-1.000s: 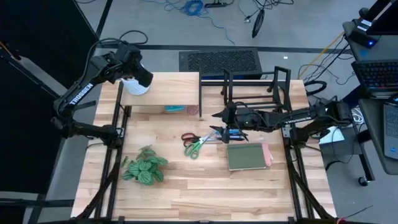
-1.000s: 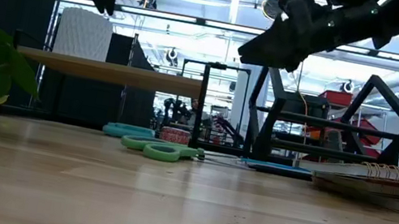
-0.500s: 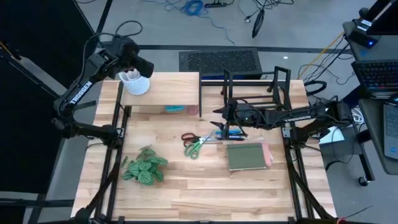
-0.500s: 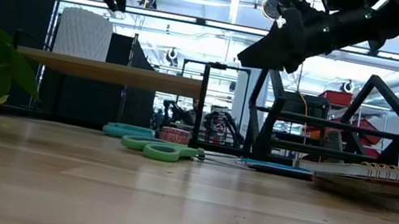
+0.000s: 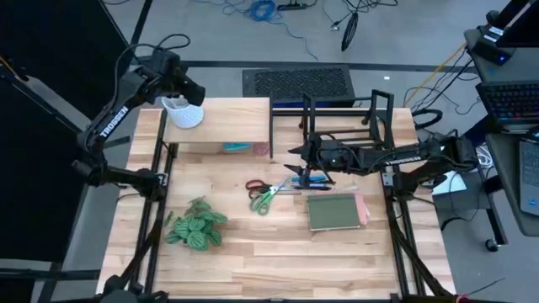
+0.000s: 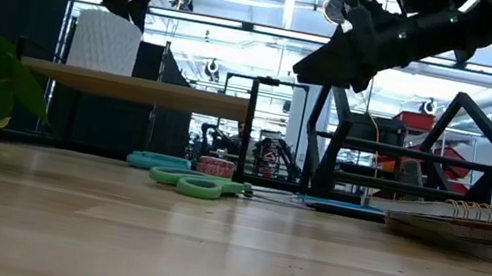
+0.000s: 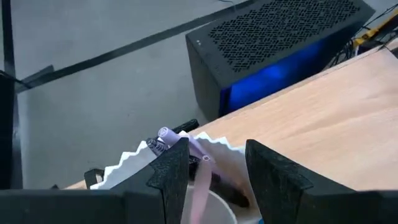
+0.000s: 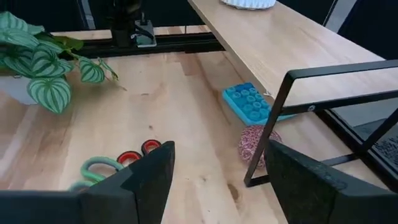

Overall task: Stock shelves
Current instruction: Remove the pink pen from the white pen holder

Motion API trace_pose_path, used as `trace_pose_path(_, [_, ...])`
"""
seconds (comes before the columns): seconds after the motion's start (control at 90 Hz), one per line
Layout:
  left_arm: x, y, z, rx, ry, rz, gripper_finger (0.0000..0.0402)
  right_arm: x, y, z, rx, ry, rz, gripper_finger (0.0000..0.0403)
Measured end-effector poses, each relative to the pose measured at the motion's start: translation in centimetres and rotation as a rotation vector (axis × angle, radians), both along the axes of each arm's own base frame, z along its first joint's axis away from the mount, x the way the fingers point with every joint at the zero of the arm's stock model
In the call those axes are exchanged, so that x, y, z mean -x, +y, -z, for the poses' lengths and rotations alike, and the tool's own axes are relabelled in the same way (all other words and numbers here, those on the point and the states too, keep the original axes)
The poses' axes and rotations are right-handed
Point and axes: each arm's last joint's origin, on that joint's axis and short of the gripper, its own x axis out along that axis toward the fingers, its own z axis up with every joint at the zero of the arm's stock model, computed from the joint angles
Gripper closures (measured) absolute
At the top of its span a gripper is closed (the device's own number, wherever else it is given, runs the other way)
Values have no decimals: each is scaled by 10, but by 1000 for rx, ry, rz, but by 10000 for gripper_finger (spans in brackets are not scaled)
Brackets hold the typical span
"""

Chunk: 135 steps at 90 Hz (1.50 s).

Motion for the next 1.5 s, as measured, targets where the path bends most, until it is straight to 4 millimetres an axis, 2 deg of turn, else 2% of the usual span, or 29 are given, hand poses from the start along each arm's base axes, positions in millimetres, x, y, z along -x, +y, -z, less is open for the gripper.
trace_pose_path(0.222, [5,-8,-2,3,26,-17,256,0,0,0,-9,-3,4,170])
trace_pose_path(0.622, [8,-10,-1,5,95,-1,259,0,0,0,-9,-3,4,170])
trace_pose_path(1.144, [8,-11,0,19,99,8,391,0,0,0,-9,-3,4,170])
trace_pose_path(1.5, [4,-15,-9,2,86,37,393,0,0,0,-9,-3,4,170])
